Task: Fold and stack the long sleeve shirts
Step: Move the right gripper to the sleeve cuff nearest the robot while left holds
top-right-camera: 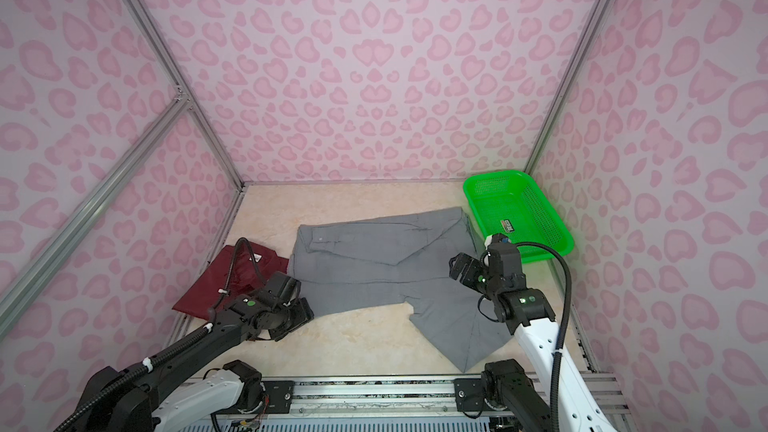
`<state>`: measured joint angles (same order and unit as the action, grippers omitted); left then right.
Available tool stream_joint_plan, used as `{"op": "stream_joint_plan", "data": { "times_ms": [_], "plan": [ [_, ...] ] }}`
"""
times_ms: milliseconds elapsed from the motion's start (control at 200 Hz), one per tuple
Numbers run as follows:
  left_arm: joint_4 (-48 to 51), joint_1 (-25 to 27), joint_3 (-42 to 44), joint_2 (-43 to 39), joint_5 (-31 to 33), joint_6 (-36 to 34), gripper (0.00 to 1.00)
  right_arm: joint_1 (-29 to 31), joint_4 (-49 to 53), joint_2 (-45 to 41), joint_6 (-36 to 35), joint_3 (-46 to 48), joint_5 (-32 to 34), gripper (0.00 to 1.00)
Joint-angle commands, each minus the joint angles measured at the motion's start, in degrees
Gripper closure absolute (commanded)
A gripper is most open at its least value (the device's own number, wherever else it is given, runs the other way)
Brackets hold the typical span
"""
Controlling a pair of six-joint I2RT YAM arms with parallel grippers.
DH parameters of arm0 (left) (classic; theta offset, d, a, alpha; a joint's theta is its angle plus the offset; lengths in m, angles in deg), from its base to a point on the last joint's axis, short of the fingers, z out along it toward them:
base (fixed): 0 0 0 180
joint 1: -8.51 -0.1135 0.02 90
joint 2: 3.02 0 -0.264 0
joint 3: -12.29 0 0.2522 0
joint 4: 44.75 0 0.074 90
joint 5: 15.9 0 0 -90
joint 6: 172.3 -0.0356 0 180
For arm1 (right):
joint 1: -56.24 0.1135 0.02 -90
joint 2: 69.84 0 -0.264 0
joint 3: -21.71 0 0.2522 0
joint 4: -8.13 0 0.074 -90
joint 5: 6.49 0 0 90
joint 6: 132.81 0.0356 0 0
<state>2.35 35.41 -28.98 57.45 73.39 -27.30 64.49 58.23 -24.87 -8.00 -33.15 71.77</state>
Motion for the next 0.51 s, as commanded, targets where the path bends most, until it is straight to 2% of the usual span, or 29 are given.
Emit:
{"op": "stream_joint_plan", "data": {
  "times_ms": [0, 215, 501],
  "plan": [
    [-3.82, 0.18, 1.05, 1.25, 0.6, 0.98, 0.27, -1.4, 9.53, -2.68, 0.38, 2.21, 5.88, 0.02],
    [-6.07, 0.26, 0.88, 0.84, 2.17, 0.29, 0.26, -3.66, 14.84, -0.01, 5.82, 3.91, 8.68, 0.02],
    [-8.71, 0.61, 1.61, 6.08, 4.16, -1.87, 0.3, -3.86, 25.46, -6.85, 14.05, 2.48, 23.71, 0.02]
  ]
}}
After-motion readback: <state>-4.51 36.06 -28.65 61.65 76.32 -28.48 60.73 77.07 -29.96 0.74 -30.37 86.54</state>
